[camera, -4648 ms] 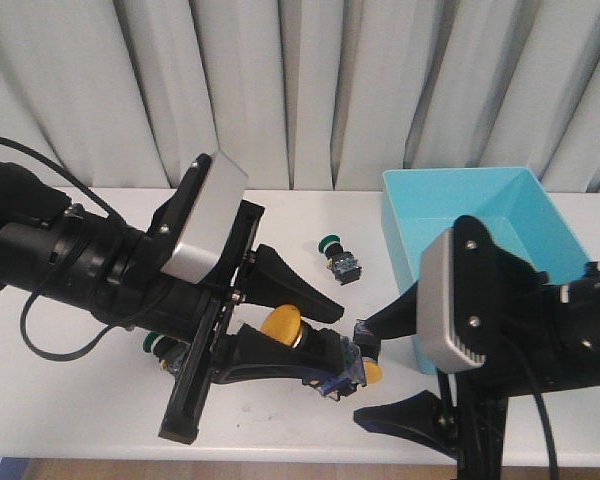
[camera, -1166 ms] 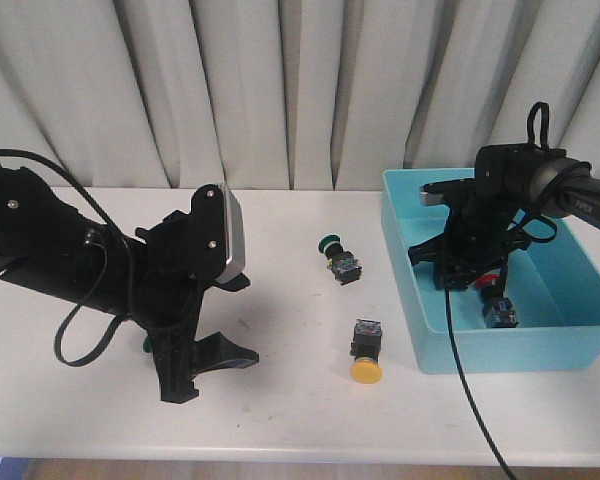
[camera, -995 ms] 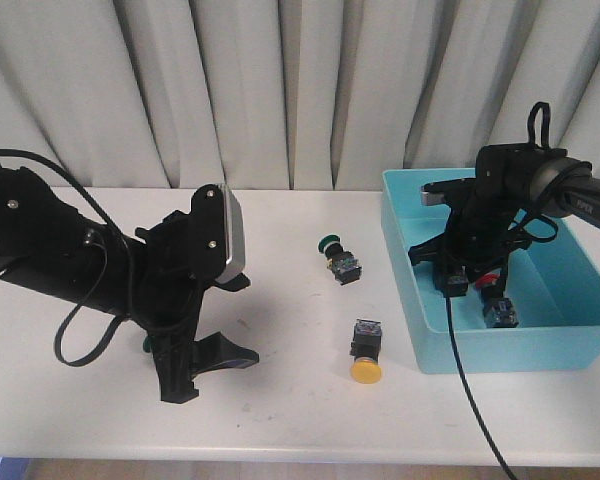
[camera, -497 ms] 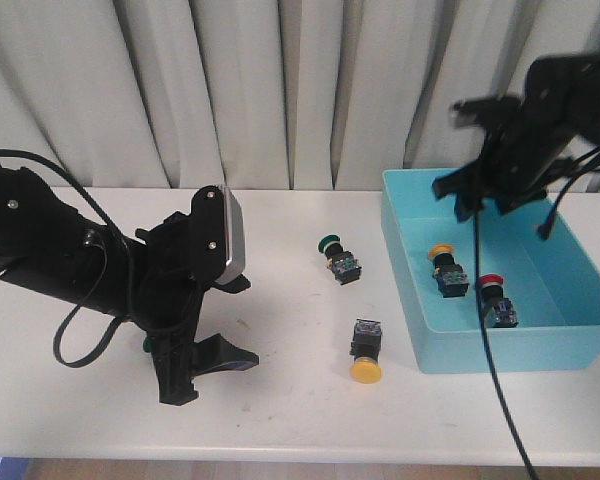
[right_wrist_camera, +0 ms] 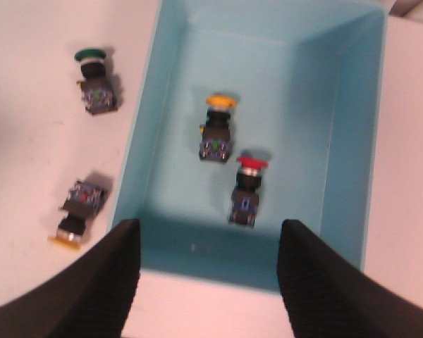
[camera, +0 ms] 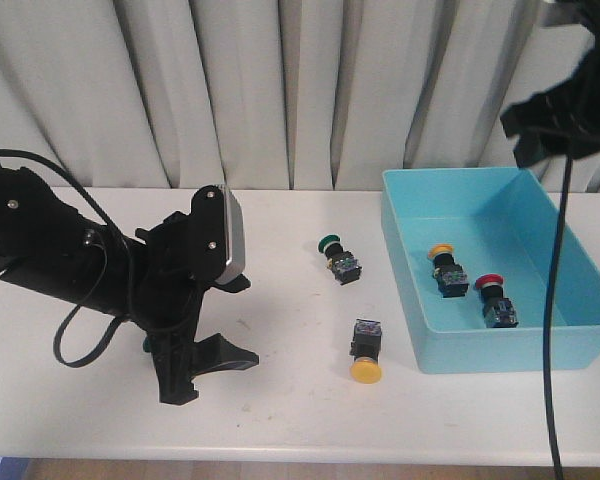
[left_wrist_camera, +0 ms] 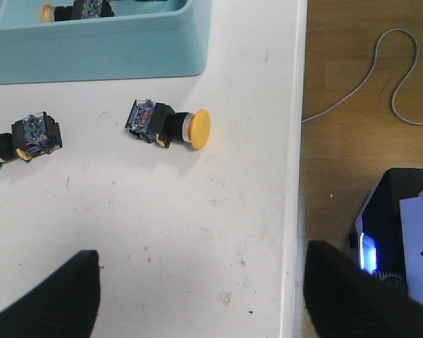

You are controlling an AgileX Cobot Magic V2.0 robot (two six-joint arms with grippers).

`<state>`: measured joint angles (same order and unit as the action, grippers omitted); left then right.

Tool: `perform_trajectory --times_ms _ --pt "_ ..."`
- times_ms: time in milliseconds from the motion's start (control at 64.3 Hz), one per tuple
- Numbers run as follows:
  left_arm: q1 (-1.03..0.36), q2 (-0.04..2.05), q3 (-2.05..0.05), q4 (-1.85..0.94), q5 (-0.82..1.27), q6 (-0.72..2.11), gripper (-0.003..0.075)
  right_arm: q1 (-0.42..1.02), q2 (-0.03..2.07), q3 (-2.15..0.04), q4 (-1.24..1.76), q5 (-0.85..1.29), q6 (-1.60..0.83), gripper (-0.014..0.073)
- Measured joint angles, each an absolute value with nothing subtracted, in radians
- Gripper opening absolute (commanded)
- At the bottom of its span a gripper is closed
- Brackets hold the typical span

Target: Pick red and yellow buttons and place in box

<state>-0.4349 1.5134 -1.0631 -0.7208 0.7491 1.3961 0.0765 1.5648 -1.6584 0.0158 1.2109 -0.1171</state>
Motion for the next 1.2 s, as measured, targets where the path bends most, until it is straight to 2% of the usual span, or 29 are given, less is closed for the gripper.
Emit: perform_trajectory --times_ms 280,684,793,855,995,1197 --pt "-0.435 1.513 -1.063 -0.72 0.749 1.396 0.0562 0.077 1.271 -1.191 0.023 1.022 -0.118 0.0433" --pt "-0.435 1.513 -1.063 -0.718 0.749 1.396 0.0562 0.077 0.873 -0.802 0.049 0.969 -0.118 0.043" --pt "-0.435 1.513 -1.063 -0.718 0.749 1.396 0.0545 0.077 0.812 -0.744 0.05 0.956 -0.118 0.0395" --pt "-0.435 1.513 -1.063 -0.718 0.749 1.396 0.0516 0.077 0.783 -0.722 0.05 0.948 -0.118 0.035" --pt "-0.435 1.513 -1.063 -0.718 0.749 1.396 0.0388 0.077 0.734 -0.696 0.051 0.917 -0.118 0.0207" --pt "-0.435 1.513 -1.063 -0.718 0.748 1.396 0.0149 0.077 0.717 -0.695 0.053 0.906 -0.118 0.0014"
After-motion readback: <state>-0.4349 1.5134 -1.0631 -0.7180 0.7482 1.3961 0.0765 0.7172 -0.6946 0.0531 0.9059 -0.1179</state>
